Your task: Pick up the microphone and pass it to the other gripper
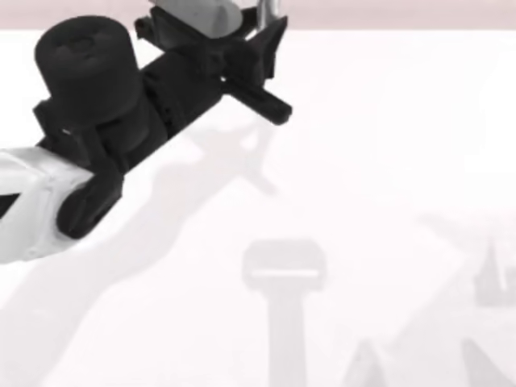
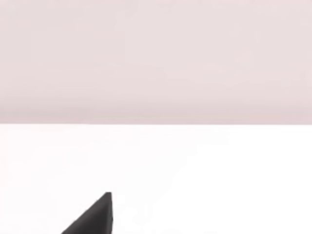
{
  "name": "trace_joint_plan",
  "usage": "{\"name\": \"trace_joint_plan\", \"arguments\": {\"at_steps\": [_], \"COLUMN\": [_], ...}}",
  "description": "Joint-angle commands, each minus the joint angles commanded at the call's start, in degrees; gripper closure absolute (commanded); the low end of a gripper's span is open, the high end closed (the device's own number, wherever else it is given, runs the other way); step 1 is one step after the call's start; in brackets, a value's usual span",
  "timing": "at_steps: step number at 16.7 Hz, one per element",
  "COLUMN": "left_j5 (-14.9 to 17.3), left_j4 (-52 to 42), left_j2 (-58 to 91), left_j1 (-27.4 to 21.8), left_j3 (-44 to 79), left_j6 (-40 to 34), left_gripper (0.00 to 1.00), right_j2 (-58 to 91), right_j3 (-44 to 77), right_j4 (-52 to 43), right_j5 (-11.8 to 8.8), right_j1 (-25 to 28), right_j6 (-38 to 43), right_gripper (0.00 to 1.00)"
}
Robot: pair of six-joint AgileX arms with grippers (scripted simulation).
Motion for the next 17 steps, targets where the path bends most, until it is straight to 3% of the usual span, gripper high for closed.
{"name": "trace_joint_plan", "arguments": {"at_steps": [3,17], "left_j5": [-4.00,-4.13], "left_j4": [0.20,0.21], "left_j2": [-1.62,-1.69], "left_j1": [-3.99,-4.12], "left_j3": [-0.73,-0.75], "left_j6": [-0.19,-0.19], "left_gripper": [1.00,1.00], "right_j2": [0.00,2.00], "right_j3": [0.00,1.66], "right_j4": [0.00,0.62], "right_j5": [0.00,-0.33], "right_j1": [0.00,1.53], "right_j6": [0.00,0.03], "right_gripper": [0.00,0.00]}}
